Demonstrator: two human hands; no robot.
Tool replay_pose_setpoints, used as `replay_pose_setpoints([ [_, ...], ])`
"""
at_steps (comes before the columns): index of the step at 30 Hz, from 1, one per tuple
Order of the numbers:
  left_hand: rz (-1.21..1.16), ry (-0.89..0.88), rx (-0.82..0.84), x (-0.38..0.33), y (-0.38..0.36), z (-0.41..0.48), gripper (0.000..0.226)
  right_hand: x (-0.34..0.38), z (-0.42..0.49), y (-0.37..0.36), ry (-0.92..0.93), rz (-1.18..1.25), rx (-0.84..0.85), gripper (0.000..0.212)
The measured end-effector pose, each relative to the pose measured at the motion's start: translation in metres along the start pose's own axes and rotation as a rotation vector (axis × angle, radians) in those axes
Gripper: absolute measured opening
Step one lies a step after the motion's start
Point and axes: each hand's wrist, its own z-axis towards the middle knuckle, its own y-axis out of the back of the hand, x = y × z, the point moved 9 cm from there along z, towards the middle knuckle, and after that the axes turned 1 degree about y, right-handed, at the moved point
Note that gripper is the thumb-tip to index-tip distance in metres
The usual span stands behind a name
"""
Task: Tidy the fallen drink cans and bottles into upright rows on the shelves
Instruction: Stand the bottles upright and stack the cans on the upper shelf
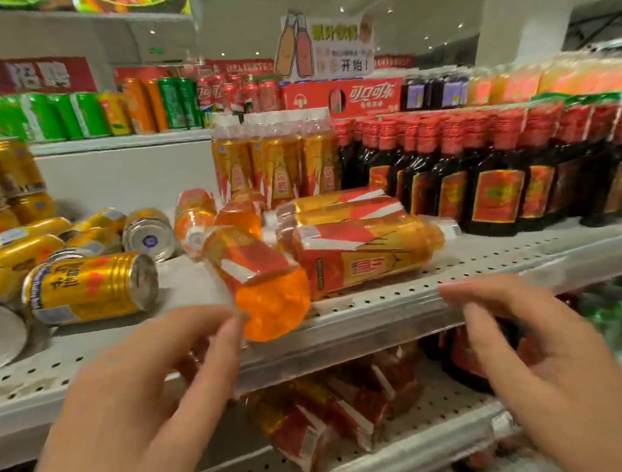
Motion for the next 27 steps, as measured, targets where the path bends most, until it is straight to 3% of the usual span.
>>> replay_pose_setpoints([
  [1,0.013,0.048,-0.004,-0.013,-0.011,0.008,0.024,-0.005,0.017,0.008,0.035,0.010,-0.004,0.026],
  [3,0.123,-0.149,-0.039,-0.062,-0.012,0.001,0.018,-0.018,0.044,0.009,0.090,-0.012,0.042,0.024],
  [5,0.464,-0.718,-0.195,-0.128,-0.015,-0.036,0.013,-0.035,0.066,0.000,0.106,-0.040,0.116,0.027],
  [6,0.637,-0.925,-0.166,-0.142,-0.029,-0.061,0.015,-0.044,0.076,-0.005,0.110,-0.066,0.162,0.036],
  [7,0.740,-1.000,-0.112,-0.149,-0.046,-0.075,0.018,-0.050,0.084,-0.013,0.102,-0.094,0.220,0.045],
  [14,1.342,-0.831,0.212,-0.131,-0.113,-0.038,0.062,-0.082,0.096,-0.041,0.033,-0.107,0.489,0.076],
  [19,1.557,-0.929,0.167,-0.130,-0.132,-0.038,0.078,-0.089,0.105,-0.042,-0.044,-0.066,0.536,0.080],
  [23,1.508,-0.938,0.135,-0.135,-0.136,-0.038,0.075,-0.082,0.115,-0.030,-0.086,-0.002,0.530,0.072],
  [27,1.247,-0.919,0.128,-0.148,-0.129,-0.037,0.069,-0.056,0.135,-0.005,-0.008,0.059,0.361,0.072],
])
